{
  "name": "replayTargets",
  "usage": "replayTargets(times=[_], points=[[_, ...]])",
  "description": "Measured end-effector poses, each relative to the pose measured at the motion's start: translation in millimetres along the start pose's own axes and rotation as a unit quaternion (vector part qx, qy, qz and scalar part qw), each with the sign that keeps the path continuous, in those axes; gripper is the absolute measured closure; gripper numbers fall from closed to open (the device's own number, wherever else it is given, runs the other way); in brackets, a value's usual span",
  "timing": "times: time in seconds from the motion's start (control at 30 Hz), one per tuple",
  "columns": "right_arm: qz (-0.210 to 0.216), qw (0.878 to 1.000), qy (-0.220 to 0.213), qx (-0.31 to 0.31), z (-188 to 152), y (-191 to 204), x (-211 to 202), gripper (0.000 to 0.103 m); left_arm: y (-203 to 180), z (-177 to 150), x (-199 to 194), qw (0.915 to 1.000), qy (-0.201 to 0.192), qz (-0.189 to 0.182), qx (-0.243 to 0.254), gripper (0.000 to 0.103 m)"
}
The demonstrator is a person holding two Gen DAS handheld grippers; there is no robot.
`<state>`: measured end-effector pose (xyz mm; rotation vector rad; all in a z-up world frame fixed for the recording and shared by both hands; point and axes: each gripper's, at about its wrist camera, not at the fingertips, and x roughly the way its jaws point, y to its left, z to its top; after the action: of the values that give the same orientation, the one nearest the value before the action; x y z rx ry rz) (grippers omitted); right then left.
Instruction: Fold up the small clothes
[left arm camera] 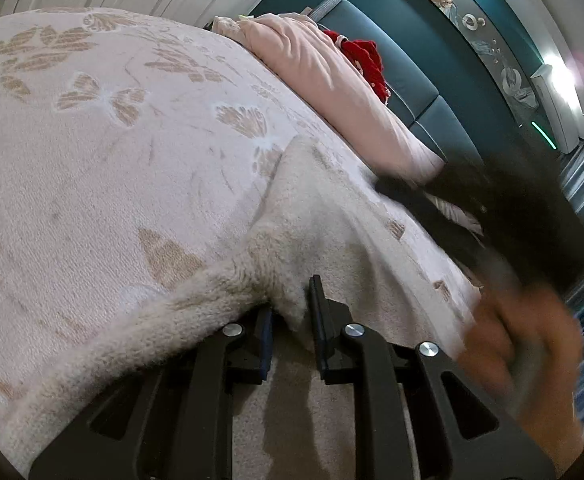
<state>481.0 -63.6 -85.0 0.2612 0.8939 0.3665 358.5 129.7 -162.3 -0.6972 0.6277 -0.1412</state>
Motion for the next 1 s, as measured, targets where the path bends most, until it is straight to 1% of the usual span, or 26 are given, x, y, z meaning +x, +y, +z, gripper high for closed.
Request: replayTargets(times=[0.07,0.13,0.17,0.2,0.23,0.27,0.33,0.37,0.4,0.43,0.47,0.5,0.53,0.6,0.63,0.67,0.7,0.73,0.77,0.8,0.83,0.9,0.93,0.97,1.0], points=[[-0.036,0.999,-0.014,0.026,-28,-37,-36,0.096,0,0,0,1.0,0.0,0.0,0.0,0.086],[-0.1,0.994,-0.015,0.052,-51,-79,-62,0.096,-1,0,0,1.0,0.001,0.002,0.0,0.086],[-0.136,0.988,-0.011,0.074,-66,-111,-76,0.101,-2,0,1,1.0,0.001,0.003,0.0,0.086],[-0.142,0.985,-0.014,0.094,-77,-135,-89,0.103,-2,0,1,1.0,0.002,0.003,0.001,0.086],[-0.131,0.984,-0.022,0.119,-86,-156,-104,0.103,-2,1,2,1.0,0.003,0.004,0.002,0.086],[-0.126,0.979,-0.036,0.154,-97,-178,-128,0.103,-2,1,2,1.0,0.003,0.004,0.002,0.086],[-0.144,0.971,-0.068,0.18,-107,-196,-163,0.092,-2,1,2,1.0,0.004,0.004,0.002,0.086],[-0.154,0.966,-0.082,0.188,-113,-205,-178,0.091,-2,1,2,1.0,0.004,0.004,0.003,0.086],[-0.155,0.965,-0.086,0.195,-117,-215,-182,0.096,-2,1,3,1.0,0.004,0.005,0.003,0.086],[-0.161,0.964,-0.062,0.204,-125,-231,-176,0.103,-2,1,3,1.0,0.004,0.005,0.003,0.086],[-0.154,0.965,-0.053,0.206,-129,-241,-168,0.103,-2,1,3,1.0,0.004,0.005,0.004,0.086],[-0.14,0.966,-0.063,0.21,-132,-246,-169,0.103,-3,0,2,1.0,0.004,0.005,0.004,0.086],[-0.142,0.963,-0.072,0.216,-128,-243,-177,0.103,-3,0,2,1.0,0.005,0.006,0.005,0.086],[-0.157,0.963,-0.097,0.196,-123,-233,-182,0.103,-3,1,3,1.0,0.005,0.007,0.005,0.086],[-0.173,0.964,-0.098,0.179,-125,-232,-178,0.103,-3,1,3,0.9999,0.005,0.007,0.006,0.086],[-0.181,0.964,-0.065,0.183,-129,-241,-163,0.103,-3,1,3,0.9999,0.005,0.007,0.005,0.086],[-0.168,0.963,-0.07,0.199,-130,-247,-163,0.103,-4,2,3,0.9999,0.006,0.008,0.006,0.086],[-0.166,0.961,-0.075,0.21,-126,-247,-169,0.103,-4,3,3,0.9999,0.008,0.01,0.005,0.086],[-0.174,0.957,-0.073,0.219,-120,-245,-180,0.103,-5,4,3,0.9999,0.01,0.012,0.005,0.086],[-0.177,0.956,-0.073,0.222,-119,-240,-190,0.1,-6,5,3,0.9998,0.013,0.015,0.006,0.086],[-0.173,0.958,-0.076,0.218,-121,-231,-205,0.097,-6,7,3,0.9997,0.019,0.016,0.003,0.086],[-0.177,0.96,-0.071,0.203,-141,-211,-240,0.094,-8,11,1,0.999,0.04,0.019,-0.005,0.086],[-0.178,0.962,-0.066,0.198,-153,-202,-254,0.09,-14,14,-3,0.9975,0.061,0.035,0.005,0.084],[-0.181,0.962,-0.056,0.195,-167,-194,-269,0.073,-21,14,-14,0.9952,0.081,0.05,0.024,0.074],[-0.184,0.963,-0.042,0.193,-185,-187,-284,0.051,-27,12,-24,0.9934,0.091,0.059,0.038,0.056]])
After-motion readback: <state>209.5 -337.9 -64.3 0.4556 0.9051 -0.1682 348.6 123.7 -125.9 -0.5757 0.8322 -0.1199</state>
